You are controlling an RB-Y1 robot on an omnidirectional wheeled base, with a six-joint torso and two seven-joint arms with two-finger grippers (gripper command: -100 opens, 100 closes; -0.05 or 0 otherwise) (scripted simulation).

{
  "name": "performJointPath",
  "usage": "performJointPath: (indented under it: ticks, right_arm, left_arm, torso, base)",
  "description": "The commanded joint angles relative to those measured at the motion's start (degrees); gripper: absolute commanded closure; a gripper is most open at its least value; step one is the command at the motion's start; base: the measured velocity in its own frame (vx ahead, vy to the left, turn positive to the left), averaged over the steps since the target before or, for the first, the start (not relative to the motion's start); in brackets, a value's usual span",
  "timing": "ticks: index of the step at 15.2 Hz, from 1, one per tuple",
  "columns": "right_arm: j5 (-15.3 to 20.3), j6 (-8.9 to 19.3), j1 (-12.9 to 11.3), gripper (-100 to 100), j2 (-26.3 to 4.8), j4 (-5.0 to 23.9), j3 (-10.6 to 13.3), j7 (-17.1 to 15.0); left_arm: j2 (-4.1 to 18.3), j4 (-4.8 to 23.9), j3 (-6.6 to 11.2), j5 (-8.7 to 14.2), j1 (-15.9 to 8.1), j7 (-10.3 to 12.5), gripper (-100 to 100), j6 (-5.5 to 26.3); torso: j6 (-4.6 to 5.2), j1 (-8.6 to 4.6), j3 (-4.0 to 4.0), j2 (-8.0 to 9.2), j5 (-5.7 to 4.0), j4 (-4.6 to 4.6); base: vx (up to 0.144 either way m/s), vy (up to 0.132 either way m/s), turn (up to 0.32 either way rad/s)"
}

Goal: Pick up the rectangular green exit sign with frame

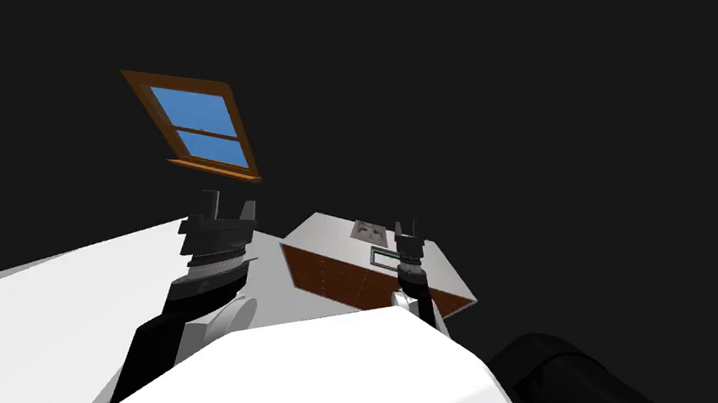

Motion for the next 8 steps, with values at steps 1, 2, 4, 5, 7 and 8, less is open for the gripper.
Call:
performJointPath:
  ticks: [1,2,4,5,7,8]
  right_arm:
    - [0.47,0.0,-0.16,-100,-2.62,1.15,0.19,0.03]
    - [0.47,0.0,-0.16,-100,-2.62,1.15,0.19,0.03]
    - [1.18,-0.01,-0.38,-100,-5.62,2.83,0.51,0.07]
    - [1.18,-0.01,-0.38,-100,-5.73,2.83,0.51,0.07]
    - [2.17,-0.03,-0.69,-100,-8.89,5.17,0.97,0.13]
    - [2.17,-0.03,-0.69,-100,-9.62,5.17,0.97,0.13]
  left_arm:
    - [0.0,0.0,0.0,0.0,0.0,0.0,0,0.0]
    - [0.0,0.0,0.0,0.0,-0.01,0.0,0,0.0]
    - [0.0,0.0,0.0,0.0,0.0,0.0,0,0.0]
    - [0.0,0.0,0.0,0.0,-0.01,0.0,0,0.0]
    - [0.0,0.0,0.0,0.0,0.0,0.0,0,0.0]
    - [0.0,0.0,0.0,0.0,-0.01,0.0,0,0.0]
  torso:
    - [0.0,0.0,0.0,0.0,0.0,0.0]
    - [-0.03,-0.03,0.0,0.0,0.0,0.0]
    - [-0.02,-0.11,0.0,0.01,-0.02,0.0]
    - [-0.03,-0.15,0.0,0.01,-0.03,0.0]
    - [-0.02,-0.19,0.01,0.02,-0.04,0.0]
    - [-0.04,-0.19,0.0,0.01,-0.04,0.0]
  base:
    - [0.0,-0.007,0.122]
    - [-0.002,-0.018,0.143]
    - [-0.005,-0.031,0.156]
    - [-0.004,-0.039,0.126]
    - [-0.007,-0.037,0.177]
    - [-0.006,-0.039,0.197]
